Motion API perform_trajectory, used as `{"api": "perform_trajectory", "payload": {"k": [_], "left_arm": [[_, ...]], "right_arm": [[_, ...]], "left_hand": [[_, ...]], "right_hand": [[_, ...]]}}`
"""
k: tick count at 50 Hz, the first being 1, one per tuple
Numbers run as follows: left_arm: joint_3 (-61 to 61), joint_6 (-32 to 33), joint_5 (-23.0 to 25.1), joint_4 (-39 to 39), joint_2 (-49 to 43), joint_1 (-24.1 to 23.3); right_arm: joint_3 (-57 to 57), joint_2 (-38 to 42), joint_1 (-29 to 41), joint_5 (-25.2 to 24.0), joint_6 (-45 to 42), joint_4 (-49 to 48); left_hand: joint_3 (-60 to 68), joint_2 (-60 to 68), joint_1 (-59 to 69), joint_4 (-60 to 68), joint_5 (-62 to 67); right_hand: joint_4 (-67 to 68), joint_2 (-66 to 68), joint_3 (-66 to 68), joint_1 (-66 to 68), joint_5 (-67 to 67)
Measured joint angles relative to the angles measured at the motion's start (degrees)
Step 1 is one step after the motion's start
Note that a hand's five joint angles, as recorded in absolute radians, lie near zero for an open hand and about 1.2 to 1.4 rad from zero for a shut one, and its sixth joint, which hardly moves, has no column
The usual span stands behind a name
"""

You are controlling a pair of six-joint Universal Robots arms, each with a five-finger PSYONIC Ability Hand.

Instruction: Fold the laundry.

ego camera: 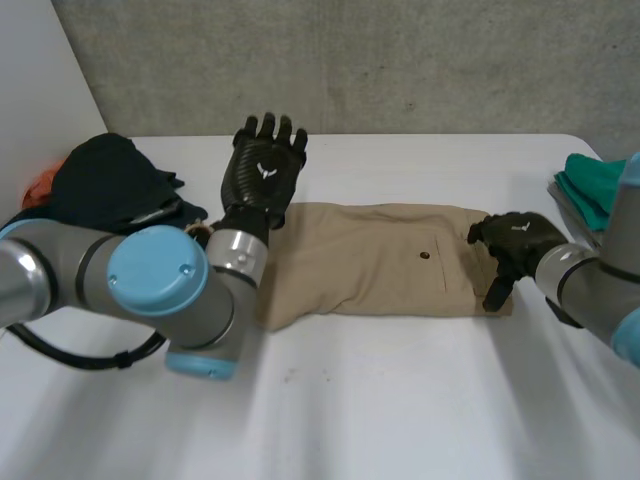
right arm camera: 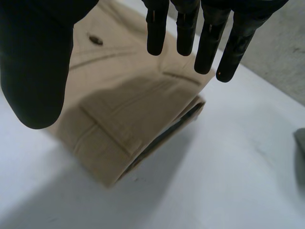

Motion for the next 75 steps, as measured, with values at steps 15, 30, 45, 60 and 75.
{"api": "perform_trajectory", "payload": {"k": [15, 30, 45, 60, 75], "left_arm": [[-5.96, -6.75, -0.43, -3.57, 4.14, -0.27], [-11.25, -7.54, -0.5, -5.0, 11.9, 1.5], [-13.5, -13.03, -0.59, -7.92, 16.28, 3.33], [-9.03, -13.17, -3.27, -9.66, 16.88, 5.15], [11.14, -16.28, -3.07, -21.22, 5.42, -2.3]], "right_arm": [[-1.0, 7.78, -1.19, 0.71, -2.28, -7.75], [8.45, -6.65, -10.92, 0.89, -28.62, -6.99], [0.71, -0.71, 17.18, -15.1, -42.52, -14.79], [-1.55, 2.53, 23.9, -22.2, -21.8, -17.18], [-5.37, -7.63, 8.73, -5.2, 20.88, -8.86]], "left_hand": [[0.0, 0.0, 0.0, 0.0, 0.0], [0.0, 0.0, 0.0, 0.0, 0.0], [0.0, 0.0, 0.0, 0.0, 0.0], [0.0, 0.0, 0.0, 0.0, 0.0], [0.0, 0.0, 0.0, 0.0, 0.0]], "right_hand": [[48.36, 49.16, 47.45, 36.32, 42.49], [48.38, 49.16, 47.9, 38.6, 45.76], [48.41, 49.16, 48.23, 39.86, 45.76], [5.97, 6.61, 5.7, 5.2, 5.68], [-6.16, -5.11, -7.6, -4.92, -6.01]]}}
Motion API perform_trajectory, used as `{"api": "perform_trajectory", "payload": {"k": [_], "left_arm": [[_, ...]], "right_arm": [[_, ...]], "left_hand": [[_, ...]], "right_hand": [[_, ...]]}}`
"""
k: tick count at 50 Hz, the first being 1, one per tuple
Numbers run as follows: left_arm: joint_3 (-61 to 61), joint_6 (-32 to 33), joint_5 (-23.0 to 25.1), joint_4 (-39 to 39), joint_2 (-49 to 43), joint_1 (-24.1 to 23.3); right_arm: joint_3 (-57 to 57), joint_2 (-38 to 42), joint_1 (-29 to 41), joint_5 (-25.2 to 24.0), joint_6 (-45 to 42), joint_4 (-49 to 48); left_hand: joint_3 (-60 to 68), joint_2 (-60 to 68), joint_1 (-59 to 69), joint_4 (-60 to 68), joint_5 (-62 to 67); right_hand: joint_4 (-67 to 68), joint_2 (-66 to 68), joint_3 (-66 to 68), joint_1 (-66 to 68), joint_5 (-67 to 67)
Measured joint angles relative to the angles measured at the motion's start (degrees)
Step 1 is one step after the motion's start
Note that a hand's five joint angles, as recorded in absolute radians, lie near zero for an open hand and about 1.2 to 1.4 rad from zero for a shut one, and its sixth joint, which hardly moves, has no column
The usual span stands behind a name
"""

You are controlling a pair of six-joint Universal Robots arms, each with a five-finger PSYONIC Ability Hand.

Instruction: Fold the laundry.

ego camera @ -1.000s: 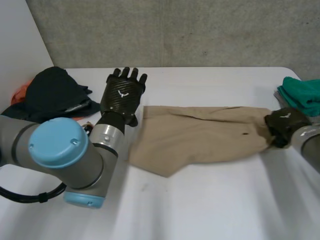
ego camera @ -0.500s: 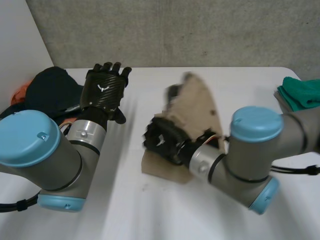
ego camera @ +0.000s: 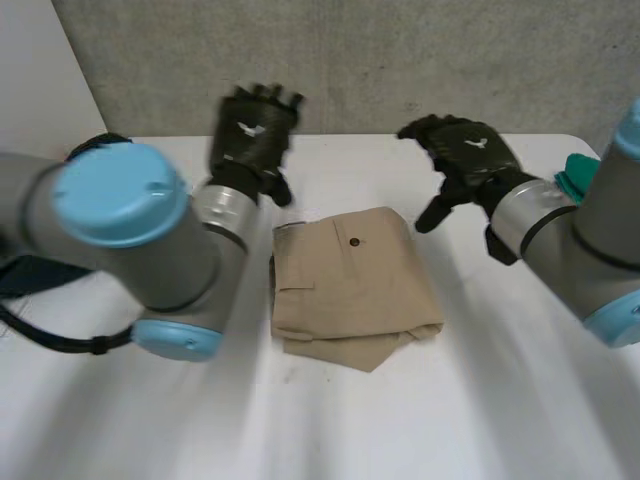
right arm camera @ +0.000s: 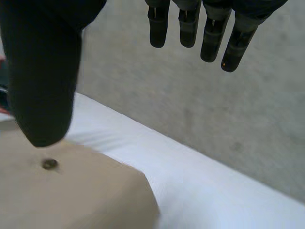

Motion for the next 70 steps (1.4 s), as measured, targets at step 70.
{"api": "perform_trajectory", "payload": {"k": [70], "left_arm": [[3.83, -5.02, 43.08, -23.35, 8.82, 9.53]], "right_arm": [[28.1, 5.82, 10.08, 1.73, -19.11, -27.47]], "left_hand": [[0.0, 0.0, 0.06, 0.0, -0.01]], "right_hand": [[0.0, -0.33, -0.39, -3.5, -0.28]]}}
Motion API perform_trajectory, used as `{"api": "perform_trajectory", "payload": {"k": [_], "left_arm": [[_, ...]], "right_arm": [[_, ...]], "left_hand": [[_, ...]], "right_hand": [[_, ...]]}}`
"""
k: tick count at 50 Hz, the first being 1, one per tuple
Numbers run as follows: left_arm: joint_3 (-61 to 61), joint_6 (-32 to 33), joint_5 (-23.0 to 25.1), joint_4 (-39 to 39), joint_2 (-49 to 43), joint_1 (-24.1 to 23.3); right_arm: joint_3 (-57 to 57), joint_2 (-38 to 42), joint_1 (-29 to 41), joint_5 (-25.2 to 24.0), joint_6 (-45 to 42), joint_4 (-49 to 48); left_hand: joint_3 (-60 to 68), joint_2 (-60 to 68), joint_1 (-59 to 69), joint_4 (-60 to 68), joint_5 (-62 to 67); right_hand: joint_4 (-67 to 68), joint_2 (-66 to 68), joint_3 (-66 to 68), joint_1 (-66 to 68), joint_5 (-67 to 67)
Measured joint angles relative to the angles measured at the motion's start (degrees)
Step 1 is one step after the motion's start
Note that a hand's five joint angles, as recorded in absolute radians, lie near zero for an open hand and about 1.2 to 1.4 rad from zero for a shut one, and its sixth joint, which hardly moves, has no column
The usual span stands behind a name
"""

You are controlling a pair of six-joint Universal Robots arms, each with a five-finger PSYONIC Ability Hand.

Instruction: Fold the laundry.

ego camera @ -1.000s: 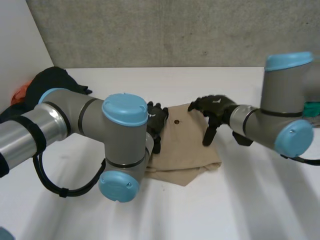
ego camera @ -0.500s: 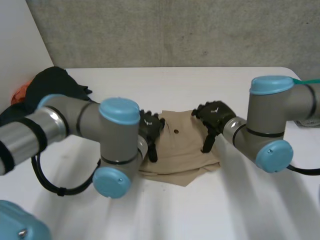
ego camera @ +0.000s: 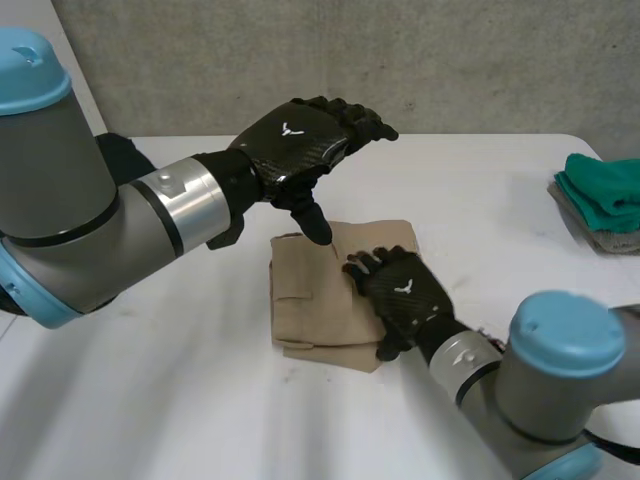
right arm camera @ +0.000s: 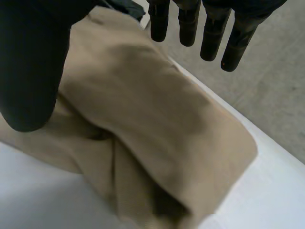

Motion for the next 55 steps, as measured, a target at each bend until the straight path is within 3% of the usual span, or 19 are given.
{"api": "perform_trajectory", "payload": {"k": [10, 15, 28, 31, 32, 36, 49, 55], "left_arm": [[-0.67, -1.82, -0.6, 0.07, -0.48, -0.16], [-0.98, -1.68, -0.86, 0.16, -0.44, -0.32], [-1.28, -1.83, -0.9, 0.15, 0.15, -0.34], [-1.52, -1.91, -0.85, 0.15, 0.25, -0.3], [-1.65, -1.93, -0.81, 0.15, 0.3, -0.28], [-1.84, -1.95, -0.82, 0.17, 0.37, -0.22], [-1.83, -2.04, -0.89, 0.24, 2.16, 0.84], [-1.81, -2.27, -0.89, 0.27, 3.38, 1.3]], "right_arm": [[-6.25, 9.2, 0.85, 2.77, -4.43, -5.56], [-10.18, 10.92, 0.5, 4.19, -4.75, -5.47], [-19.91, 15.2, 0.41, 4.52, -4.21, -1.46], [-22.54, 16.73, 0.4, 4.42, -4.22, 0.46], [-24.61, 17.76, 0.39, 4.35, -4.24, 1.91], [-27.97, 19.06, 0.36, 4.24, -4.33, 4.2], [-37.28, 16.15, -4.95, 3.58, -4.32, 6.28], [-43.25, 14.83, -11.12, -0.03, -3.5, 5.15]], "left_hand": [[0.0, 0.0, -0.01, 0.0, -0.01], [0.0, 0.0, -0.01, 0.0, -0.01], [0.0, 0.0, -0.01, 0.0, -0.01], [0.0, 0.0, -0.02, 0.0, -0.01], [0.0, 0.0, -0.03, 0.0, -0.01], [0.0, 0.0, -0.03, 0.0, -0.01], [0.0, 0.0, -0.03, 0.0, -0.01], [0.0, 0.0, -0.02, 0.0, -0.01]], "right_hand": [[0.28, 0.38, 0.5, 1.5, 0.26], [9.09, 9.66, 10.93, 11.08, 5.03], [17.4, 18.33, 19.19, 18.17, 12.52], [27.75, 28.9, 29.46, 27.07, 21.31], [41.8, 42.94, 43.4, 36.33, 31.23], [53.35, 54.08, 53.78, 41.61, 44.37], [54.0, 54.18, 54.23, 43.28, 45.05], [54.42, 54.18, 54.23, 43.29, 45.05]]}}
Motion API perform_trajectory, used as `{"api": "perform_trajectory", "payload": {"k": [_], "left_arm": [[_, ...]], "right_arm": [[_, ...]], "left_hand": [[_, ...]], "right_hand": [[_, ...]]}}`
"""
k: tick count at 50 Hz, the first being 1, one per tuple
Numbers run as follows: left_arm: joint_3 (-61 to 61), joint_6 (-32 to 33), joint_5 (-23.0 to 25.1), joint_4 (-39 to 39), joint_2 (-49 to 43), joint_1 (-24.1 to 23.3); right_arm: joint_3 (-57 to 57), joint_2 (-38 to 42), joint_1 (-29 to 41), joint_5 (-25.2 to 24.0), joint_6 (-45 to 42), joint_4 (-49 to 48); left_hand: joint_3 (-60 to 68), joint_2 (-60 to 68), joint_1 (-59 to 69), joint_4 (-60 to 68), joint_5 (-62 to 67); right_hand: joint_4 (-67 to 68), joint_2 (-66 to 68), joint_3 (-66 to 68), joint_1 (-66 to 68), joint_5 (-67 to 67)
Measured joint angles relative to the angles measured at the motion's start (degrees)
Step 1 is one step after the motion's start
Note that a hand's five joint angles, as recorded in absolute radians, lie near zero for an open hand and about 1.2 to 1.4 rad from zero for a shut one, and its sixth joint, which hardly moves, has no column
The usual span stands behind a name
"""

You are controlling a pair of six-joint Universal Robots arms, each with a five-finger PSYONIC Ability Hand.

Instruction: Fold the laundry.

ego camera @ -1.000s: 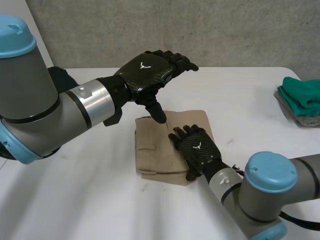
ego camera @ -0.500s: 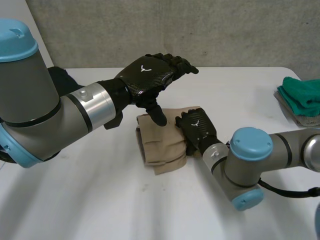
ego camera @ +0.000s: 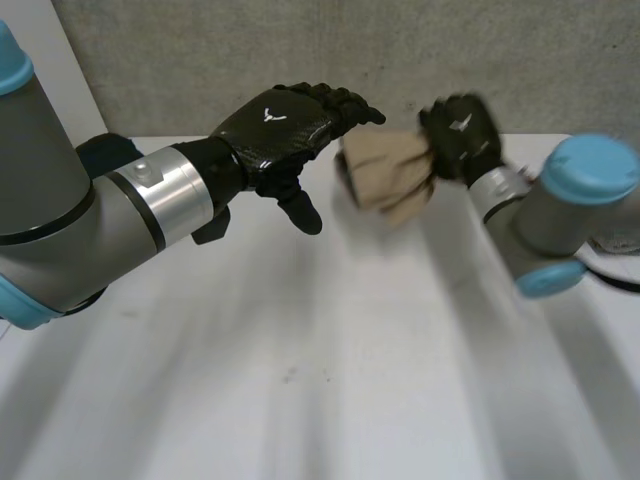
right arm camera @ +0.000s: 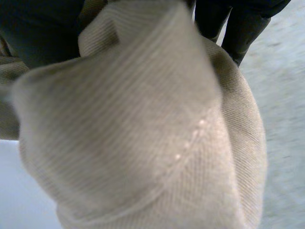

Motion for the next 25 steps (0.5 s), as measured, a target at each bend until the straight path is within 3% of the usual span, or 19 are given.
{"api": "perform_trajectory", "payload": {"k": [13, 25], "left_arm": [[0.08, -0.11, 0.0, 0.08, 0.81, -0.41], [-0.06, -0.02, 0.0, 0.09, 0.99, -0.89]], "right_arm": [[-15.46, 1.98, -19.72, -12.19, 10.18, -1.98], [-24.82, 12.57, -36.89, -24.33, 18.89, -2.93]], "left_hand": [[0.0, 0.0, 0.0, 0.0, 0.0], [0.0, 0.0, 0.0, 0.0, 0.0]], "right_hand": [[0.04, 0.0, 0.0, 0.0, 1.78], [0.14, 0.0, 0.0, 0.0, 1.78]]}}
